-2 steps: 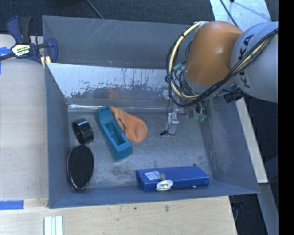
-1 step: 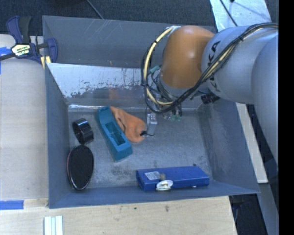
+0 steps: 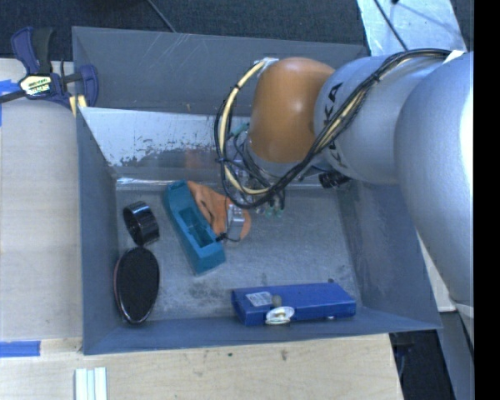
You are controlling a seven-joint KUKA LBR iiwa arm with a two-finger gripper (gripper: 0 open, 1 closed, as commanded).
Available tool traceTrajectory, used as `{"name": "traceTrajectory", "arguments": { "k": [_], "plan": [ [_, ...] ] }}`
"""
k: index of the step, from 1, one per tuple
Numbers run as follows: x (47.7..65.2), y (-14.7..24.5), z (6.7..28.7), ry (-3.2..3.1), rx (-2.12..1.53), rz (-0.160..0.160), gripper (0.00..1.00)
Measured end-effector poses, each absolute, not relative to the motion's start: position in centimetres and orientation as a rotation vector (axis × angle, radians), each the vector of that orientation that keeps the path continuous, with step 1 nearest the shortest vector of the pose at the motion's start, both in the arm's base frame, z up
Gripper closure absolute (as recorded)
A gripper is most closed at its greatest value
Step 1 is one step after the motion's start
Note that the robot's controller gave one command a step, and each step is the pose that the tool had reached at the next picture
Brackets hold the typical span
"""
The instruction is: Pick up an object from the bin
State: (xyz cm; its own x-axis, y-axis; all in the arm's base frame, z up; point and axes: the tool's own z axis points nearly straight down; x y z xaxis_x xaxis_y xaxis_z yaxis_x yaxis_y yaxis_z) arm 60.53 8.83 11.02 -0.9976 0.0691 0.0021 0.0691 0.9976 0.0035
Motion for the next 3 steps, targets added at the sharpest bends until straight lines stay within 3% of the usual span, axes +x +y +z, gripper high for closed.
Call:
{"name": "traceTrajectory", "arguments": {
  "k": [1,2,3],
  "plan": [
    [59.7,5.0,7.1,-3.129,-0.343,0.0,1.0],
    [59.7,5.0,7.1,-3.129,-0.343,0.0,1.0],
    [60.0,4.4,8.5,-3.128,-0.331,0.0,1.0]
  ]
}}
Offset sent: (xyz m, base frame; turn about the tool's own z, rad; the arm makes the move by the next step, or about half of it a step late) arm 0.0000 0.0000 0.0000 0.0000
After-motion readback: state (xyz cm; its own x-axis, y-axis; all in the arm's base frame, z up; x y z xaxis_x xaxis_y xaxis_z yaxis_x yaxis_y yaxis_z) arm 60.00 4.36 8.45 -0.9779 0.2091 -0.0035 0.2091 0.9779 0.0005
